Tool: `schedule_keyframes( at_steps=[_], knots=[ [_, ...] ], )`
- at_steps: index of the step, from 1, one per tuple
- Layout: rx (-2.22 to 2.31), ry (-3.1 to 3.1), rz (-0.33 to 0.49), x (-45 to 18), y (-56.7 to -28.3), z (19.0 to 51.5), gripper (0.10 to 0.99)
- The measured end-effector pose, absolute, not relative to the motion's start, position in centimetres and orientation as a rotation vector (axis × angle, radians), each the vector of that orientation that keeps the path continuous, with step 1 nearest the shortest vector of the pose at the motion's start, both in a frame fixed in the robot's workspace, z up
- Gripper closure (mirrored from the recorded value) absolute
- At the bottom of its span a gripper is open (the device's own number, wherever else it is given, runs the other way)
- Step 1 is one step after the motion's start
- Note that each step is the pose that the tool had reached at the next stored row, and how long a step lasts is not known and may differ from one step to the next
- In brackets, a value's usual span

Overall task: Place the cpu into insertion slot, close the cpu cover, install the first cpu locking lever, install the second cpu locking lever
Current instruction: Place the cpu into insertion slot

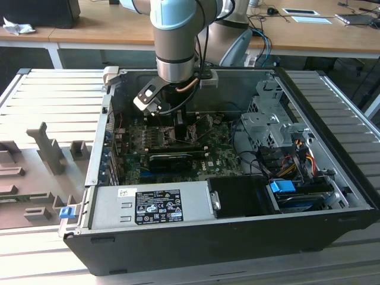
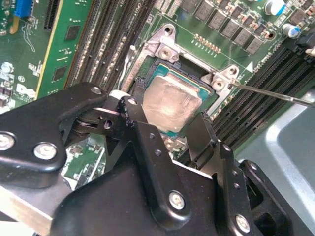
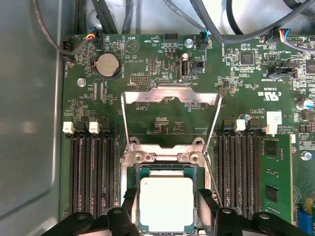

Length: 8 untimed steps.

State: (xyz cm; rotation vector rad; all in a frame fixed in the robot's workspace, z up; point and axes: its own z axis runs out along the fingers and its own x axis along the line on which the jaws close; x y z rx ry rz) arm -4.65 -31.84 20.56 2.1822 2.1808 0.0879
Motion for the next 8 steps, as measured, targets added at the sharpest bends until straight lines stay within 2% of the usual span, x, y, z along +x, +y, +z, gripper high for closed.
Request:
schedule_keyframes(
  at_steps=[2,7,8],
  knots=[
    [2.183,2.181,0.088,-4.65,-31.84,20.84,0.498],
    [2.183,2.182,0.086,-4.65,-31.84,21.25,0.808],
    [2.184,2.182,0.085,-4.65,-31.84,21.29,0.808]
  ],
)
